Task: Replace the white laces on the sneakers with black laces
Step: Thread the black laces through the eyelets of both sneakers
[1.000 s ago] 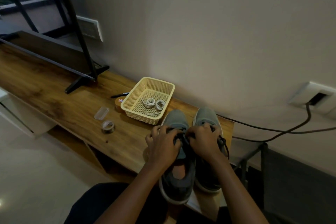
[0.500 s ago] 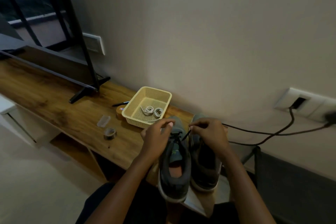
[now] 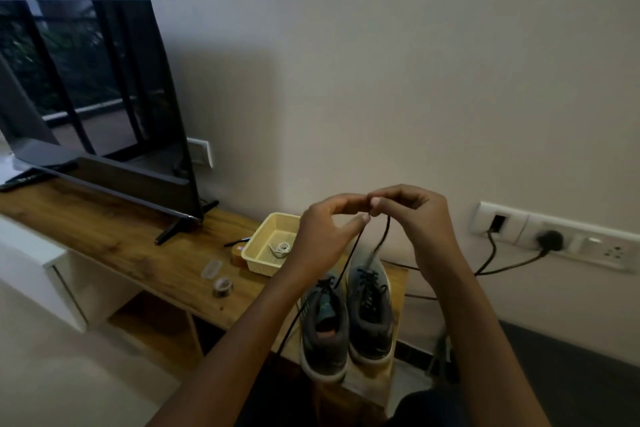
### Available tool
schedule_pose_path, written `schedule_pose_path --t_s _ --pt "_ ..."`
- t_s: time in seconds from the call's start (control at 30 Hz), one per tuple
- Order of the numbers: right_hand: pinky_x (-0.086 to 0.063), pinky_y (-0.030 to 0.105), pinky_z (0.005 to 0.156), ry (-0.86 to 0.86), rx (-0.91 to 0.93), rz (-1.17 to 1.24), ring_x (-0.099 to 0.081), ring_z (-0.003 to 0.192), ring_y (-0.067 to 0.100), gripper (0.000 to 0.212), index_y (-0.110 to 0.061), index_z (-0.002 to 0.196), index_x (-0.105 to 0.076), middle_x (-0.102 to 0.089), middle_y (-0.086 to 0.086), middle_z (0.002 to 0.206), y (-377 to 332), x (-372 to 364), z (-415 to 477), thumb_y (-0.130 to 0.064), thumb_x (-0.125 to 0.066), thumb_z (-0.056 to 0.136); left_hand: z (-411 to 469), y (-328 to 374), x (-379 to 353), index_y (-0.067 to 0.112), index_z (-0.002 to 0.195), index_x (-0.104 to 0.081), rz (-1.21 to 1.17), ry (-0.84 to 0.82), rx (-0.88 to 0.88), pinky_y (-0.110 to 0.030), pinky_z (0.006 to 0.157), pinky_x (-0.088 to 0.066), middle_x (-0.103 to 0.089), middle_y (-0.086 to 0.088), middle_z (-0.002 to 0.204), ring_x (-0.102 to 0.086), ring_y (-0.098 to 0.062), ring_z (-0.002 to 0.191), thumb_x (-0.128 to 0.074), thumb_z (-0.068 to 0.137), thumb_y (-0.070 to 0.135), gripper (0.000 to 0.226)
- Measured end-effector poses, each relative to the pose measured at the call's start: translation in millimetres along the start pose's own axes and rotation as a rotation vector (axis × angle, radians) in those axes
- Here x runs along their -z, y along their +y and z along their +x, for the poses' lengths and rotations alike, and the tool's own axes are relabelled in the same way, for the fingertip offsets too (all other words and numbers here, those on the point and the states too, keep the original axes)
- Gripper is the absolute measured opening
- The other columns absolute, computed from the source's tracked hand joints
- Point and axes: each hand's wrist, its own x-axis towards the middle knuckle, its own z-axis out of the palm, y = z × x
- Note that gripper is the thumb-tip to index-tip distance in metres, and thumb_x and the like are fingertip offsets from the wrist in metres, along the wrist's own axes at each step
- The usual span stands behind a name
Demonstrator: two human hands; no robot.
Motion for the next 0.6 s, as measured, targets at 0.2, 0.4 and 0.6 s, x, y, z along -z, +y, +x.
schedule_pose_path --t_s 0.2,0.4,0.6 --pt "-0.051 0.021 0.073 0.007 0.091 0.083 -0.066 0.080 0.013 0.010 -0.010 0.081 -0.072 -0.071 0.004 0.077 -49 12 -21 0.000 -0.067 0.080 -9 52 4 0.019 0.103 -0.070 0.006 0.019 -0.128 -0.010 0.082 -0.048 -0.068 0.015 0.092 -0.063 0.004 0.091 -0.067 0.087 0.014 0.018" --pt "-0.050 0.019 0.079 0.011 0.150 0.264 -0.065 0.082 0.014 0.007 -0.011 0.081 -0.069 -0.069 -0.001 0.071 -81 21 -37 -0.008 -0.068 0.075 -18 73 1 0.014 0.093 -0.072 0.022 0.015 -0.211 -0.015 0.080 -0.049 -0.072 0.006 0.086 -0.065 -0.002 0.084 -0.067 0.087 0.019 0.010" --pt "-0.054 0.039 0.083 0.025 0.064 0.419 -0.068 0.079 0.028 0.010 -0.004 0.086 -0.066 -0.068 0.006 0.073 -73 14 -38 -0.002 -0.067 0.076 -21 66 -1 0.019 0.089 -0.071 -0.039 -0.067 -0.153 -0.017 0.083 -0.050 -0.073 0.006 0.085 -0.067 -0.004 0.085 -0.064 0.088 0.015 0.008"
